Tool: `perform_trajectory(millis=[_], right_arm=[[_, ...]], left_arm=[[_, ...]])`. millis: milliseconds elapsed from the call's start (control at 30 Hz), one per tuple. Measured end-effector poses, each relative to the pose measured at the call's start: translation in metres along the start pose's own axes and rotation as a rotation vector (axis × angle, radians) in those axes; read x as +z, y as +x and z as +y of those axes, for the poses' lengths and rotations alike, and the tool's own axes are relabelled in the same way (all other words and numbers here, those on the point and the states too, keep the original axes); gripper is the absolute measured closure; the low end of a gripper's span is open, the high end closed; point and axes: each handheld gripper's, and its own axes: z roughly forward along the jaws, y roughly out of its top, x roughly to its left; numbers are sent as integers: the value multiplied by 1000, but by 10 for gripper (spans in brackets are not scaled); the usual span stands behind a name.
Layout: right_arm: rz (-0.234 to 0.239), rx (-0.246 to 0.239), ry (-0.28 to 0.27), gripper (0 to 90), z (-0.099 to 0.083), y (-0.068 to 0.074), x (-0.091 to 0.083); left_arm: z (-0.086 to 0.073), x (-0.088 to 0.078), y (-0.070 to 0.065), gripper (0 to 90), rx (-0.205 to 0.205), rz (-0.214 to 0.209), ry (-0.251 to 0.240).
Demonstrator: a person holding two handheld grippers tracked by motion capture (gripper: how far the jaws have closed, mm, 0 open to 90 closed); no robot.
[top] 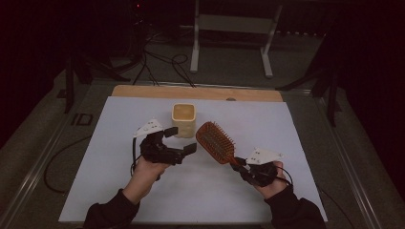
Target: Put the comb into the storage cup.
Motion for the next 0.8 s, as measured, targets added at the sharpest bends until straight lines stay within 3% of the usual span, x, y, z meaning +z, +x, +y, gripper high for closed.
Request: perform_trajectory(millis=[300, 467, 600, 667, 733, 800], right_arm=[[-11, -8, -20, 731, 2, 1, -2], [-6, -11, -24, 730, 3, 2, -3], [-8, -14, -28, 731, 3, 4, -2], [13, -1, -36, 730, 3, 2, -2], [3, -3, -38, 731, 3, 2, -2], [6, -5, -34, 730, 3, 2, -1]], left_arm=[[-5, 33, 2, 0, -140, -67, -23], [-8, 48, -1, 0, -178, -86, -18], [-9, 56, -1, 1, -224, -78, -25], [-9, 59, -2, 2, -224, -72, -25], [-10, 63, -3, 49, -214, -51, -28], [-11, 66, -3, 71, -240, -36, -30]])
